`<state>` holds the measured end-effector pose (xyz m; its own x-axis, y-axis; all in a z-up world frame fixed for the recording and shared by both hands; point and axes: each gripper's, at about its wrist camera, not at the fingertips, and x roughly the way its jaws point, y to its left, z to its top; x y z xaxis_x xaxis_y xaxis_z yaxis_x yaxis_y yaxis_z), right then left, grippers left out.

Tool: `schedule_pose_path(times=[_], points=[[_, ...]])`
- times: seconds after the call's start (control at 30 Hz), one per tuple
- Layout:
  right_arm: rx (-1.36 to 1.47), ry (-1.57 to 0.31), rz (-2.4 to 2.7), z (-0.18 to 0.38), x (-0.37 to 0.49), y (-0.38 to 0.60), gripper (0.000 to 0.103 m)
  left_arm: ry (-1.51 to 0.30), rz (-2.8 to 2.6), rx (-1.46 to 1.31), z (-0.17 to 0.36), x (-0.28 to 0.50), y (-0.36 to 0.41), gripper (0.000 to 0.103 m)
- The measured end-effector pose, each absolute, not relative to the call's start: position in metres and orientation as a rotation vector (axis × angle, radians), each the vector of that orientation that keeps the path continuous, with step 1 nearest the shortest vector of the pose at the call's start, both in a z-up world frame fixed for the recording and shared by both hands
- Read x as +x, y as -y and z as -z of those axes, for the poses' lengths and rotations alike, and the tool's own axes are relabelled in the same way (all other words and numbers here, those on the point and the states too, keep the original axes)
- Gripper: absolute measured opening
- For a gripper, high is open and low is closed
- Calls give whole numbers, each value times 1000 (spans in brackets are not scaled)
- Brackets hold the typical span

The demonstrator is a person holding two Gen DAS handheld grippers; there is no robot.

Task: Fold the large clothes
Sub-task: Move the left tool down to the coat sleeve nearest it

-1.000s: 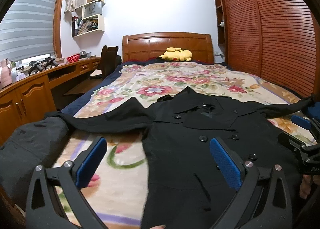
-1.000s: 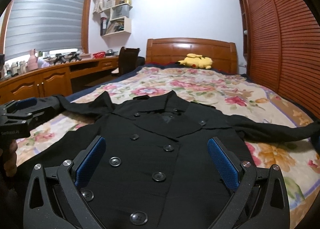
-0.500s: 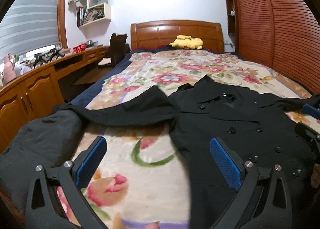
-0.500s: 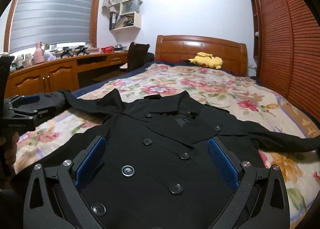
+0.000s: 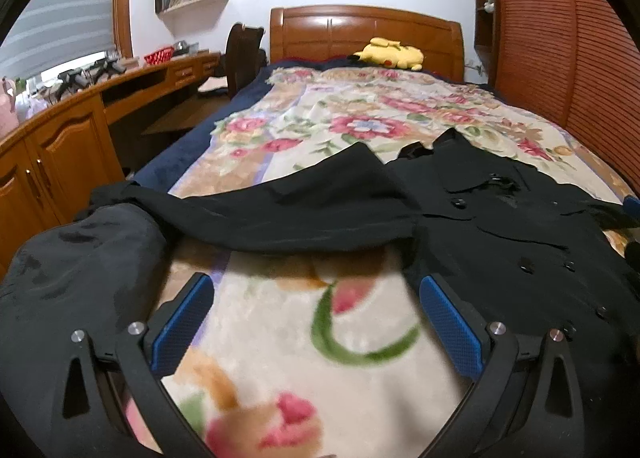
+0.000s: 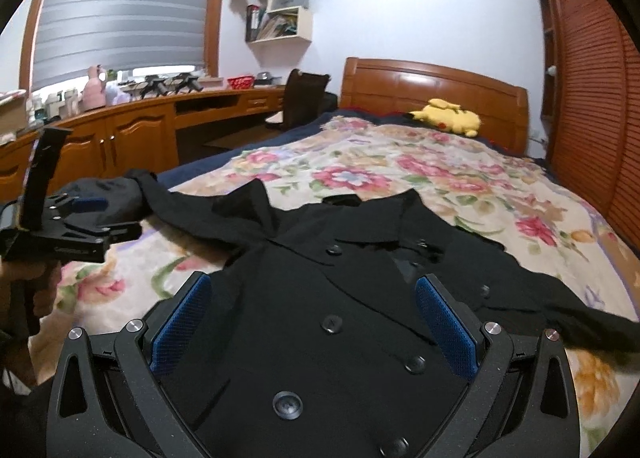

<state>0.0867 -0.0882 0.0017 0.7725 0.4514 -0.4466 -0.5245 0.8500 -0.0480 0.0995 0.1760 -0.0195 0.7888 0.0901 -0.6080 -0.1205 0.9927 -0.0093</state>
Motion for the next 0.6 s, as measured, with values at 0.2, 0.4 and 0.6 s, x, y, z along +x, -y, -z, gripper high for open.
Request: schedule_pose_path(times=[0.2,0.4,0.6], points=[[-194,-490,-578,18,105,74,103,-699,-133,-101,32,139,-204,103],[-196,-541,-605,33,115,71,103,-754,-170,-160,47,176,-229,95],[-173,-561,-611,36,119,79,103,-785,-229,-196,58,208,-251,93]])
